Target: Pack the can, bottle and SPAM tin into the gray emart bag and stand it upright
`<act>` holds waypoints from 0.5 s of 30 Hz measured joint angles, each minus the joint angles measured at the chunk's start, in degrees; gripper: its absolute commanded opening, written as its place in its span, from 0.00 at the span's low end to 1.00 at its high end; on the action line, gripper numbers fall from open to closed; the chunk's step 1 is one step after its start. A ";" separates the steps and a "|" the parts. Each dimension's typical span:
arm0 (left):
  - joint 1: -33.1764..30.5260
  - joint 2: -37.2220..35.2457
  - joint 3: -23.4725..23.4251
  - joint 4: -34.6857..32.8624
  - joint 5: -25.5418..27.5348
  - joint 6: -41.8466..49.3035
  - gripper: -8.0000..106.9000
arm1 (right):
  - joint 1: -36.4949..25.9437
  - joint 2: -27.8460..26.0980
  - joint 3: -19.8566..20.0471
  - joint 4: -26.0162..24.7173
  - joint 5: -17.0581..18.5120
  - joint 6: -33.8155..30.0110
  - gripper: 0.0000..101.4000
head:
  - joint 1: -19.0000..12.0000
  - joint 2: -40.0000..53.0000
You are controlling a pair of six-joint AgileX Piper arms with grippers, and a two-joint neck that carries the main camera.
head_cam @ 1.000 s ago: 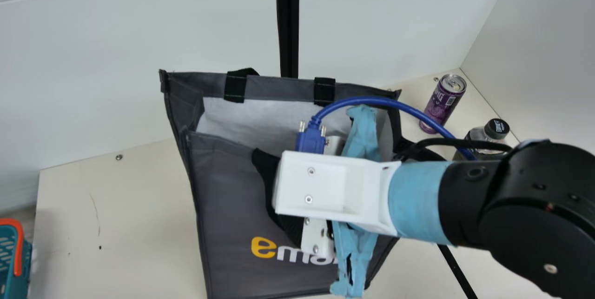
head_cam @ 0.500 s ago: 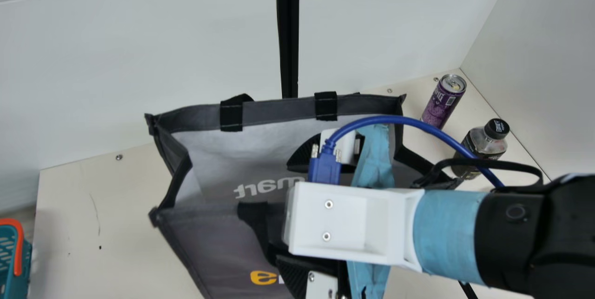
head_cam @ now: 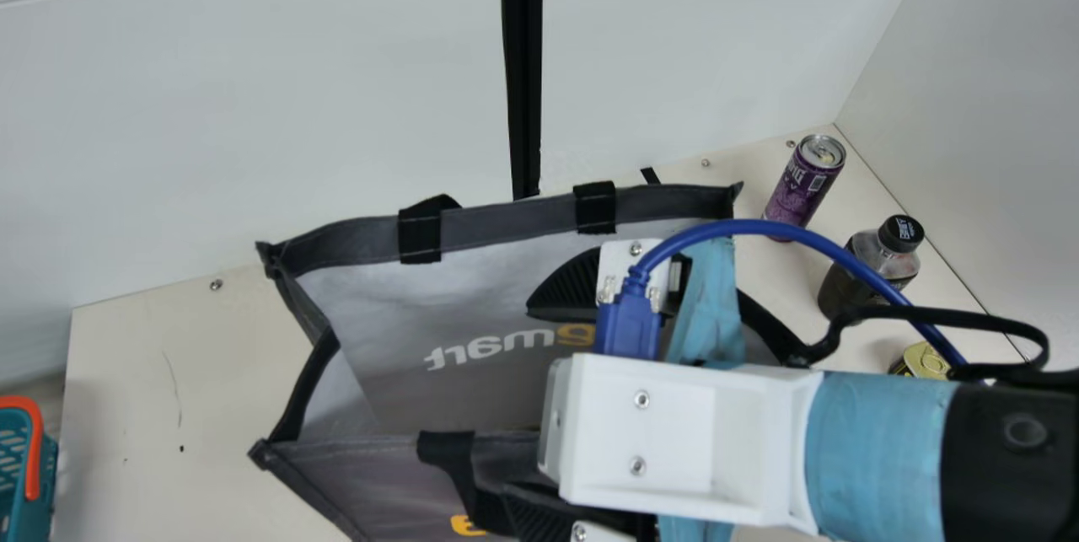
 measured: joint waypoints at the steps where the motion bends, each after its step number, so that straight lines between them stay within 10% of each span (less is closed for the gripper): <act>1: 0.00 0.00 0.00 0.00 0.00 0.00 0.85 | 0.07 -0.11 -0.24 0.08 0.00 0.42 0.94 | 0.00 0.00; 15: 0.00 0.00 0.00 0.00 0.00 0.00 0.85 | -1.09 -1.23 -5.44 1.13 0.03 3.42 0.94 | 0.00 0.00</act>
